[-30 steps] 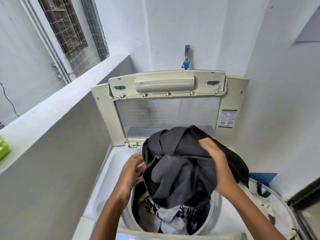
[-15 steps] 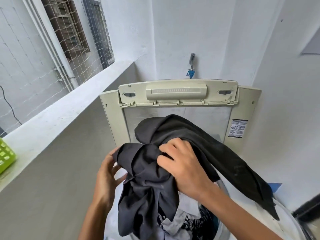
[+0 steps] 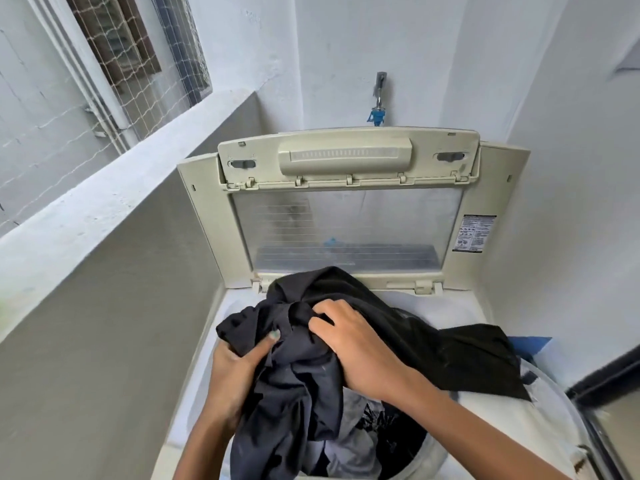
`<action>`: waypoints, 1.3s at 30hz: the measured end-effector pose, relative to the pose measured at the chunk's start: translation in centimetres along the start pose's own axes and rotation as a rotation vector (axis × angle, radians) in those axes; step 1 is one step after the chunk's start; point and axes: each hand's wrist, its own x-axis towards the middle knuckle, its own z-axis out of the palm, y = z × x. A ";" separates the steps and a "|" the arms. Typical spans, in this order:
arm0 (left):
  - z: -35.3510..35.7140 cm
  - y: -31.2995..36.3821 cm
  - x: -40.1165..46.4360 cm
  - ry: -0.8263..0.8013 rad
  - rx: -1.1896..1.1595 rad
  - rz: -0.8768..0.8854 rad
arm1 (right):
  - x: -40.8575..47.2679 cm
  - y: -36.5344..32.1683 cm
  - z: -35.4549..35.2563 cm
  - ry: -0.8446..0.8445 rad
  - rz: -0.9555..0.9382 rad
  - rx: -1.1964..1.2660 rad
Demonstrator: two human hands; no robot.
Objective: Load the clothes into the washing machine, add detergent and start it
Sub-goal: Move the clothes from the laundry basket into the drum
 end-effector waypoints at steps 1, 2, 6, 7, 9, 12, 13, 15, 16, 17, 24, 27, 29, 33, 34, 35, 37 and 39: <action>0.1 -0.4 0.2 0.026 0.007 0.018 | -0.2 0.6 0.1 -0.059 0.019 0.059; 0.3 -0.6 0.4 0.034 0.002 0.026 | -0.5 1.2 -0.2 -0.138 0.049 0.164; 0.6 -1.2 1.3 0.043 -0.004 0.043 | -2.7 4.8 -3.9 -0.418 0.265 0.663; 0.6 -1.1 1.5 0.045 -0.015 0.048 | -3.6 6.2 -4.7 -0.400 0.370 0.733; 0.4 -1.0 2.0 0.065 -0.026 0.057 | -5.9 9.1 -5.4 -0.306 0.595 0.664; 0.3 -1.1 2.5 0.086 -0.019 0.057 | -10.0 13.0 -5.1 -0.446 0.879 -0.019; 0.3 -1.1 2.6 0.085 -0.026 0.058 | -11.3 13.7 -4.8 -0.552 0.927 -0.169; 0.4 -1.1 2.5 0.067 -0.044 0.065 | -13.1 14.4 -3.7 -0.604 0.967 -0.238; 0.6 -1.1 2.4 0.052 -0.062 0.064 | -13.6 14.4 -3.2 -0.544 0.968 -0.247; 0.7 -1.0 2.3 0.041 -0.083 0.055 | -13.9 14.5 -2.6 -0.463 0.957 -0.276; 1.3 -0.2 2.2 0.032 -0.160 0.041 | -10.6 12.2 -3.2 0.097 0.811 -0.104; 1.7 0.4 1.9 0.054 -0.174 0.051 | -6.9 9.3 -4.3 0.202 0.663 0.237; 1.8 0.9 1.9 0.072 -0.187 0.040 | -4.7 7.3 -4.9 0.170 0.507 0.384; 1.6 1.9 2.2 0.079 -0.102 0.015 | -1.8 3.9 -6.4 -0.070 0.353 0.361; 1.7 2.1 2.1 0.068 -0.084 0.018 | -1.1 3.2 -7.0 -0.083 0.336 0.419; 1.9 2.4 2.0 0.061 -0.077 0.024 | -0.5 2.3 -7.6 -0.075 0.315 0.496; 2.4 2.9 1.7 0.027 -0.063 0.050 | 0.9 0.9 -8.5 -0.059 0.282 0.643; 2.9 3.4 1.5 -0.067 -0.011 0.070 | 2.2 0.1 -8.6 -0.062 0.252 0.726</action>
